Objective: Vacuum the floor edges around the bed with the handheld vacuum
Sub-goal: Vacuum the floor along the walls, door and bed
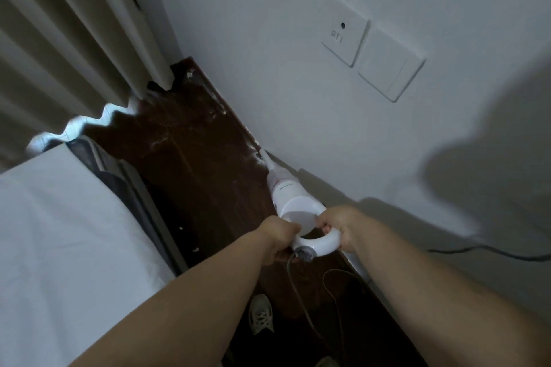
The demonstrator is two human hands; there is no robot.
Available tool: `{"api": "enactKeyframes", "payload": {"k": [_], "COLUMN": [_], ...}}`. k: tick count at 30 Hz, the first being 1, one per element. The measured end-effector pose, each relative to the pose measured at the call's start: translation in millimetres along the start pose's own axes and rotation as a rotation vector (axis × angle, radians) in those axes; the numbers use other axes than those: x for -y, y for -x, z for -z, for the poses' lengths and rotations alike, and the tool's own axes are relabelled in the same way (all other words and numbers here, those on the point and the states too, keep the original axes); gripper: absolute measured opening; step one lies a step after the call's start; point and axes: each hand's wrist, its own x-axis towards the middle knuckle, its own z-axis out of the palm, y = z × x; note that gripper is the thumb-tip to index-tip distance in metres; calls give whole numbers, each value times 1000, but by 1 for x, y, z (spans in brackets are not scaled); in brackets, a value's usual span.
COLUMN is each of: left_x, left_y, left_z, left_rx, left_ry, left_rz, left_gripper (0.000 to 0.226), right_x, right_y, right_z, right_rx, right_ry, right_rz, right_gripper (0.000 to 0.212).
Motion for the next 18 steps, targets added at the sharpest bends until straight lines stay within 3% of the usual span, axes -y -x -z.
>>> {"api": "enactKeyframes", "payload": {"k": [18], "left_x": [-52], "left_y": [-24], "left_z": [45], "left_rx": [-3], "left_ry": [-24], "left_rz": [-18], "left_gripper": [38], "right_x": [68], "right_y": [-15], "right_z": [-21], "right_rx": [26], "right_ry": [-50], "right_rz": [-14], "right_gripper": [13]}}
